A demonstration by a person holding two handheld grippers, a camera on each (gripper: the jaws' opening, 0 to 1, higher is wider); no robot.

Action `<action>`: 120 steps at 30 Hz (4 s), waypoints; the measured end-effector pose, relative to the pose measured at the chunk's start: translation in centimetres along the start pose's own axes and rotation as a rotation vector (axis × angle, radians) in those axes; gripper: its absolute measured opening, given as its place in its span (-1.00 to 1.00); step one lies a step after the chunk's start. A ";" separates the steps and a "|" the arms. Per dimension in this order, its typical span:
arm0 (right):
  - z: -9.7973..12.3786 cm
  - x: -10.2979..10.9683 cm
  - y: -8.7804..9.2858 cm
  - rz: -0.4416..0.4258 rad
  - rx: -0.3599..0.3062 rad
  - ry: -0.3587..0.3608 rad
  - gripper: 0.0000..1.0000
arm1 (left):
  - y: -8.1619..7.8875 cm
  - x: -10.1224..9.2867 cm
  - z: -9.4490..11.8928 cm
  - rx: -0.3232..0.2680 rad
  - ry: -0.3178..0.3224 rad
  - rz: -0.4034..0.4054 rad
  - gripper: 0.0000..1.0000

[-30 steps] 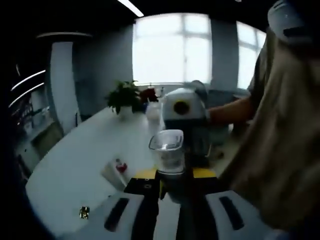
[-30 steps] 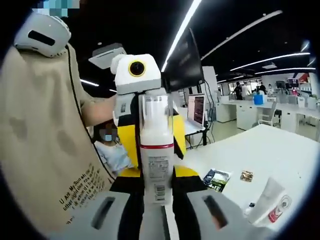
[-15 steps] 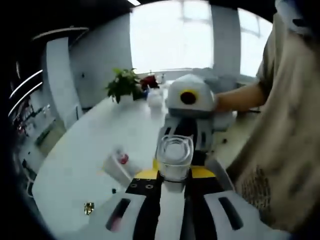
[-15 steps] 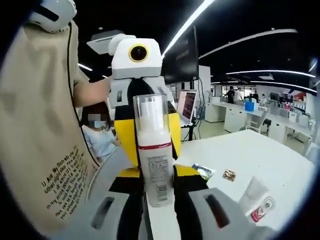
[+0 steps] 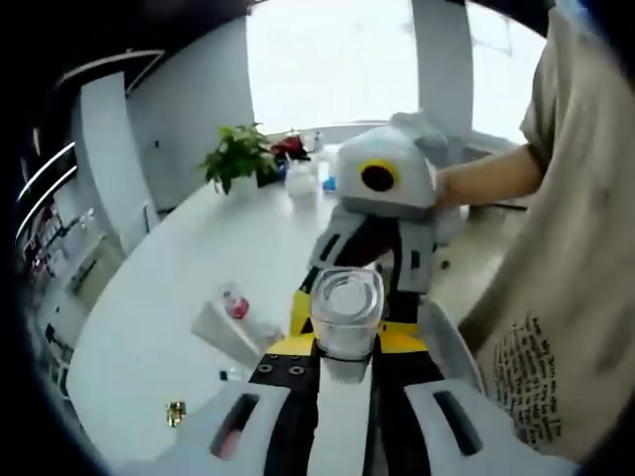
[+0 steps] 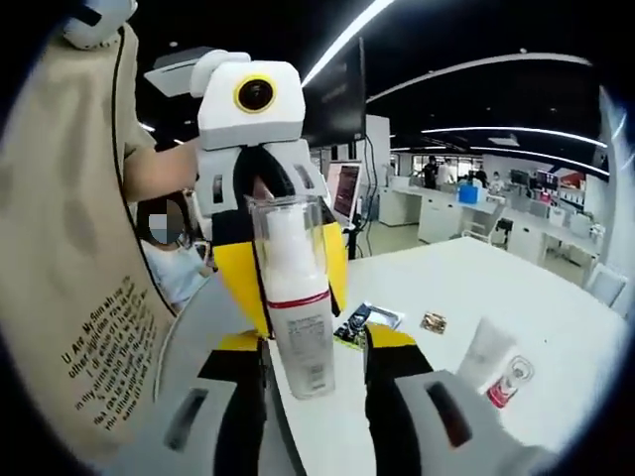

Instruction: Arrange the skincare products in the storage area until every visible bottle or jar stands upright without overlapping.

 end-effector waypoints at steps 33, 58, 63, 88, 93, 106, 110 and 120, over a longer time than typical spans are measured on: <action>6.0 -2.4 4.8 -0.102 0.107 0.363 0.87 | 8.4 5.3 -6.2 0.073 -0.016 0.126 -0.66; 9.8 -5.2 9.1 -0.189 0.178 0.505 0.98 | 14.5 10.6 -11.1 0.088 -0.071 0.126 -0.66; 9.8 -5.6 9.7 -0.210 0.183 0.516 0.96 | 15.0 11.2 -11.7 0.073 -0.067 0.122 -0.66; 9.4 -6.8 11.2 -0.261 0.161 0.543 0.94 | 15.6 13.1 -14.6 0.026 -0.021 0.087 -0.65; 9.2 -6.7 11.4 -0.266 0.159 0.542 0.94 | 15.5 13.1 -14.9 0.029 -0.005 0.068 -0.65; 8.2 -6.4 11.3 -0.279 0.158 0.534 0.94 | 15.7 13.6 -14.6 0.035 0.000 0.062 -0.64; 8.3 -6.4 11.1 -0.277 0.157 0.537 0.94 | 15.7 13.5 -14.5 0.039 -0.001 0.072 -0.62; 8.1 -6.1 10.5 -0.269 0.161 0.538 0.95 | 15.4 13.1 -13.9 0.044 0.006 0.084 -0.44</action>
Point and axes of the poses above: the point that each gripper's makers call its tool centre point, and the gripper's own axes: z roughly backward along the fingers, x roughly to its left, y roughly out of its underside, the point moved 2 cm from there along z, roughly backward along the fingers, and after that the axes turned 15 degrees about -x, right-handed, at the moved point
